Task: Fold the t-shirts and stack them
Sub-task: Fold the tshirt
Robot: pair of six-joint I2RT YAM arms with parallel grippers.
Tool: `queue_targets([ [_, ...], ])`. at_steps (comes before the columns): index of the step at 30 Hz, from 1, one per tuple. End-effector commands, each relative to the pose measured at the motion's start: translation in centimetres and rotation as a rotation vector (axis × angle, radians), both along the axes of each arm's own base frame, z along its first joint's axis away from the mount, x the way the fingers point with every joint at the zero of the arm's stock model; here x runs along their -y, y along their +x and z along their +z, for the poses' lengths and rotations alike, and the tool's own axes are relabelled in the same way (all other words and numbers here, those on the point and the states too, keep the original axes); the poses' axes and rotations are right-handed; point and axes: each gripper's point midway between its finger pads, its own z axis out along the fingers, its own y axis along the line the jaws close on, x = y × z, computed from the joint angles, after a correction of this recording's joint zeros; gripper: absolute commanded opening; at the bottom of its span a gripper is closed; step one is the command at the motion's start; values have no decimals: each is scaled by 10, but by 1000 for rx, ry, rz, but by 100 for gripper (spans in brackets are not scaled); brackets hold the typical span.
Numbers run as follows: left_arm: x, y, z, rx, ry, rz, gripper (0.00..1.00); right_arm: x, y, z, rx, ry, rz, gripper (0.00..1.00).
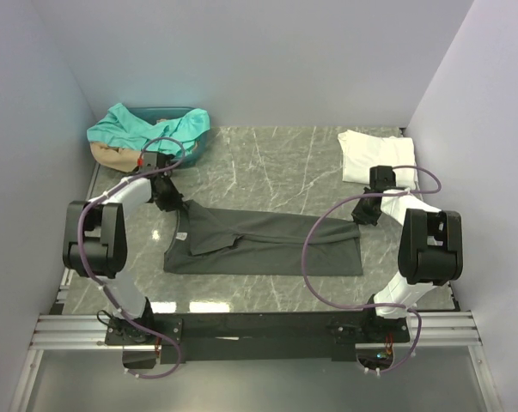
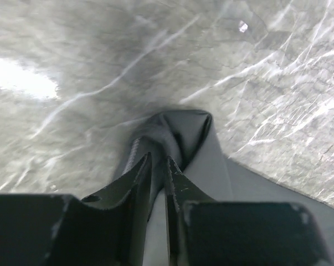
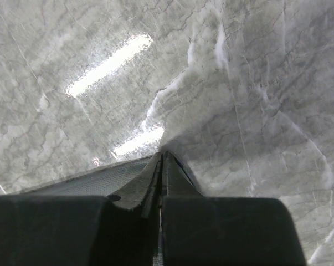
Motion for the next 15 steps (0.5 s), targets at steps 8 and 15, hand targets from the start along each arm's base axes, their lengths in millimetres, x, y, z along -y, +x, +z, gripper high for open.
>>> queue_targets([
  [8, -3, 3, 23, 120, -59, 20, 25, 6, 7, 1, 10, -15, 1, 0],
  [15, 28, 28, 38, 165, -115, -67, 33, 5, 8, -1, 9, -10, 1, 0],
])
